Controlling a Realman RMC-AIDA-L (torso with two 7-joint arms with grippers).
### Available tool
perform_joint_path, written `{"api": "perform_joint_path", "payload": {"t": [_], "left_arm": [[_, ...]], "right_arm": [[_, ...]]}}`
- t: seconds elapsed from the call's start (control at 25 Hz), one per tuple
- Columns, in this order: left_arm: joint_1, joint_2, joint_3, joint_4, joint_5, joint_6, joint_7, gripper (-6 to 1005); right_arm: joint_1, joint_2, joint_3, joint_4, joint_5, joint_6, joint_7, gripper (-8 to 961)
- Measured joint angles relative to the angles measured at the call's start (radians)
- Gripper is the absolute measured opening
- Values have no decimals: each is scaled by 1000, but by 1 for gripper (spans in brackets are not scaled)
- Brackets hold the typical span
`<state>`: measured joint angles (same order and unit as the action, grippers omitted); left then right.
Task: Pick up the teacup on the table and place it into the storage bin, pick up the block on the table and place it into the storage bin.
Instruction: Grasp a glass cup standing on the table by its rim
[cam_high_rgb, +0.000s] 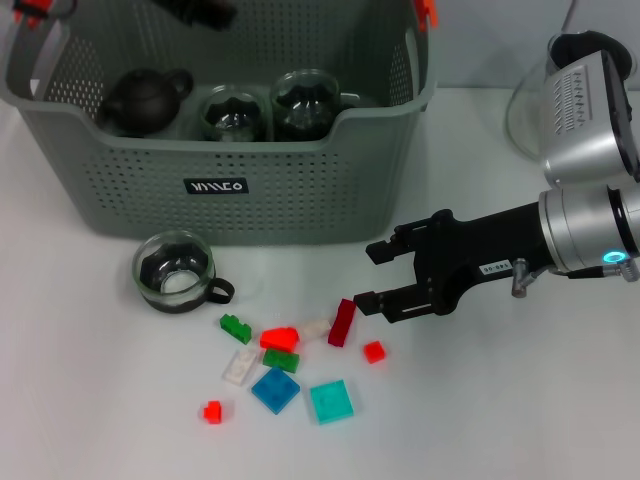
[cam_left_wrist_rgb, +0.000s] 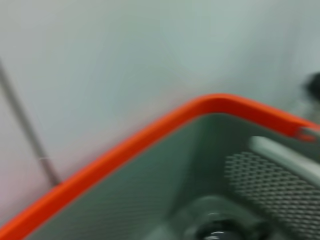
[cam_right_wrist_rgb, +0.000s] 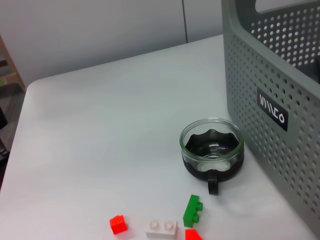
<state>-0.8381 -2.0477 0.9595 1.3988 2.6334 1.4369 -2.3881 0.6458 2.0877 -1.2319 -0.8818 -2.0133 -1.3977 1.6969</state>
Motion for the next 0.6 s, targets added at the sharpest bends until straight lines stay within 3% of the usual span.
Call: {"api": "perform_joint_path", "payload": {"t": [0.28,0.44,0.6], "left_arm": [[130,-11,-35,278,-223,333,174,587],[202,-48,-9,389,-204,468,278,593],[284,-97,42,473,-125,493,359,599]], "right_arm": [[-4,0,4,3,-1,-2,-5,713],[0,0,18,19,-1,5,-6,713],[11,0,37,49,0,7,-10,714]]}}
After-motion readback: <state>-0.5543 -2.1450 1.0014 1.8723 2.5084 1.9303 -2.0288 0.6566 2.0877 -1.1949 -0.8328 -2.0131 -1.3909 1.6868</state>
